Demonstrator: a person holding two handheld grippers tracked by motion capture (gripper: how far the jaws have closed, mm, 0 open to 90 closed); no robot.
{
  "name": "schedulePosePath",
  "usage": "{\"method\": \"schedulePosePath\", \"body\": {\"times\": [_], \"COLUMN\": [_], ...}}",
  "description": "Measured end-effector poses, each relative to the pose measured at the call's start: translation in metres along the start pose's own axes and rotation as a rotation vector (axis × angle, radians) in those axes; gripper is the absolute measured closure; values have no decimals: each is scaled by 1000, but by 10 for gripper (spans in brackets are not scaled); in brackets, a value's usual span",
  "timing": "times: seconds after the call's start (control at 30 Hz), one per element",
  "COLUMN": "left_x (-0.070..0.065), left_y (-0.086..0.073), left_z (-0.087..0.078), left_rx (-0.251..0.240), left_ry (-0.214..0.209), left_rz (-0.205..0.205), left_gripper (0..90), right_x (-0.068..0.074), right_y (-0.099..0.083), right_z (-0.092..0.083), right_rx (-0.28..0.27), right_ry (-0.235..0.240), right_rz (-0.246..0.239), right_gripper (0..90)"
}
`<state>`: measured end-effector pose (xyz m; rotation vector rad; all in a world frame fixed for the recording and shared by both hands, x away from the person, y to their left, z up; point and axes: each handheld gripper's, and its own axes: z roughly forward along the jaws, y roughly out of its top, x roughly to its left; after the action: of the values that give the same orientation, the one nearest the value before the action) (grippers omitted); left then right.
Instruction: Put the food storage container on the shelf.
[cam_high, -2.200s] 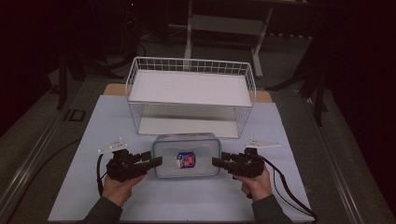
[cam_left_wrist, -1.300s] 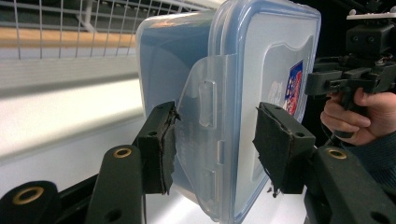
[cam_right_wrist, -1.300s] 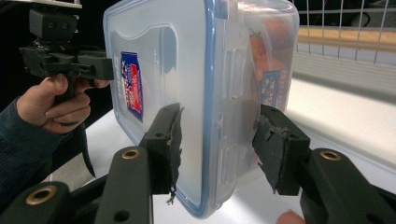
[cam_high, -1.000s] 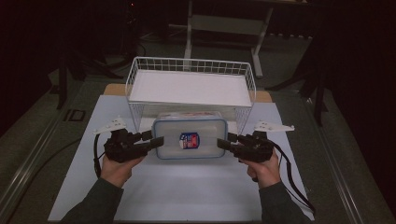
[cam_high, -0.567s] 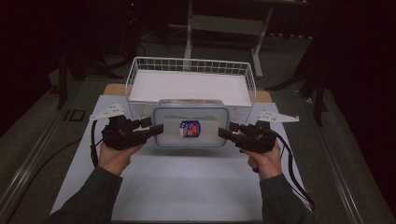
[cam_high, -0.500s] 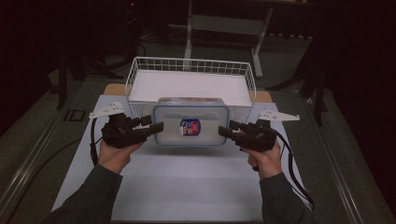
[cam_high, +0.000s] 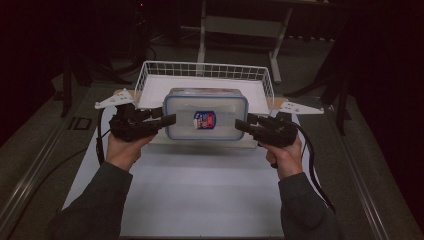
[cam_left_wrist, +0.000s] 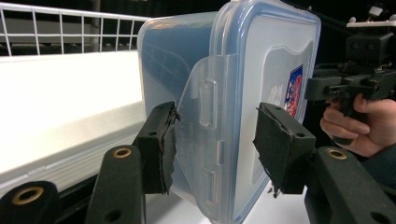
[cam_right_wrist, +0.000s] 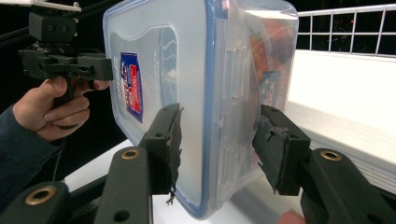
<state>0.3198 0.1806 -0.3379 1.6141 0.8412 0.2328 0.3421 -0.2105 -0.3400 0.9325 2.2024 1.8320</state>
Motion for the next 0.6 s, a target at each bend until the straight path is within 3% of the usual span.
{"method": "schedulePosePath", "body": {"times": [0.2, 0.6], "left_x": [5, 23], "left_y": [8, 15], "left_z": [4, 16], "left_rx": [-12, -39], "left_ry": [-6, -21], "left_rz": [8, -20], "left_gripper": [491, 490], "right_x": [-4, -14], "right_y": [9, 18], "right_z": [2, 11], "right_rx": [-7, -12], "right_ry": [-10, -30], "right_rz": [-7, -1], "right_gripper": [518, 517]}}
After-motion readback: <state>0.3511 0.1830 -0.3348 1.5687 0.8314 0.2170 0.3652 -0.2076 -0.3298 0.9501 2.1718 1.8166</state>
